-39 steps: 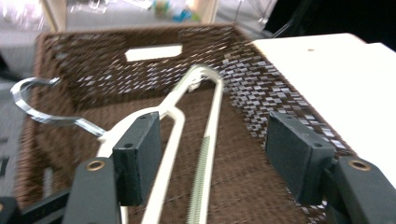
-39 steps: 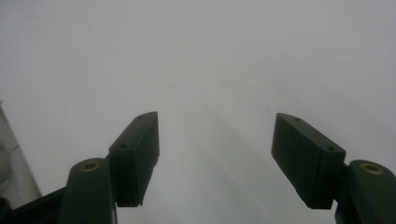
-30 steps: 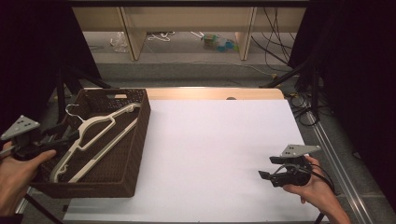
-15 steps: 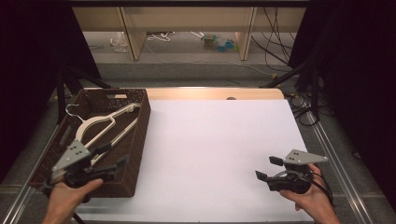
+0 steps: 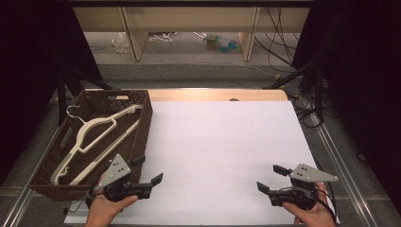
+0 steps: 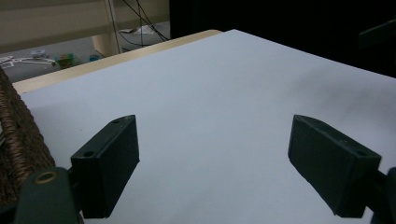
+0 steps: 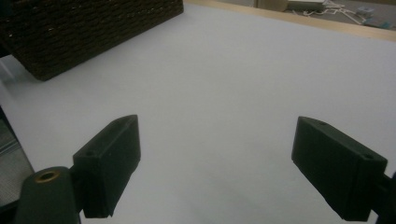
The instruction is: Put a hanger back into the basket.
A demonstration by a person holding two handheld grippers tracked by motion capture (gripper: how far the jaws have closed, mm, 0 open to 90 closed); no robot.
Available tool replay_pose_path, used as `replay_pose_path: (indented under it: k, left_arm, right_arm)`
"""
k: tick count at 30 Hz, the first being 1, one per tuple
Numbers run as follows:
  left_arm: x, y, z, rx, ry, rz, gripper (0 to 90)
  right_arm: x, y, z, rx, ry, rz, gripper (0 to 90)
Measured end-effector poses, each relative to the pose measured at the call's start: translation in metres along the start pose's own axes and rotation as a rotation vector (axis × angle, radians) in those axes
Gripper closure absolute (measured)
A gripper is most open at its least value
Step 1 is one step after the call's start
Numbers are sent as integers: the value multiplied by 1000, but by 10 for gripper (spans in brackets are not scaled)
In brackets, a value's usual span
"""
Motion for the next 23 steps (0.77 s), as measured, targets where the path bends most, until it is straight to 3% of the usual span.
replay_pose_path:
  k: [6, 7, 8, 9, 14, 16, 23]
  left_arm:
    - [-4, -3, 3, -1, -12, -10, 169]
    - [-5, -3, 3, 4, 6, 0, 170]
    - [-6, -2, 4, 9, -3, 1, 170]
    - [-6, -2, 4, 16, 14, 2, 170]
    - [-5, 2, 7, 28, -31, 4, 180]
    - [-4, 1, 7, 29, -18, 3, 179]
    - [-5, 2, 7, 25, -19, 3, 179]
  right_arm:
    - [10, 2, 4, 7, -5, -18, 167]
    - [10, 0, 5, 31, -10, -7, 167]
    - [11, 1, 5, 15, -11, -15, 167]
    - [11, 2, 5, 11, -12, -12, 167]
    - [10, 4, 5, -4, -5, -23, 167]
    - [8, 3, 5, 6, -17, 1, 167]
    - [7, 3, 5, 6, -17, 9, 167]
Point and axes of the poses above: each handheld gripper's, and its own axes: y roughly forward along the jaws, z roughly out of its underside, x roughly to its left, the point moved 3 cm from there along y, roughly forward along the jaws, and after that the axes turned 6 degrees about x, right-handed, at the moved point
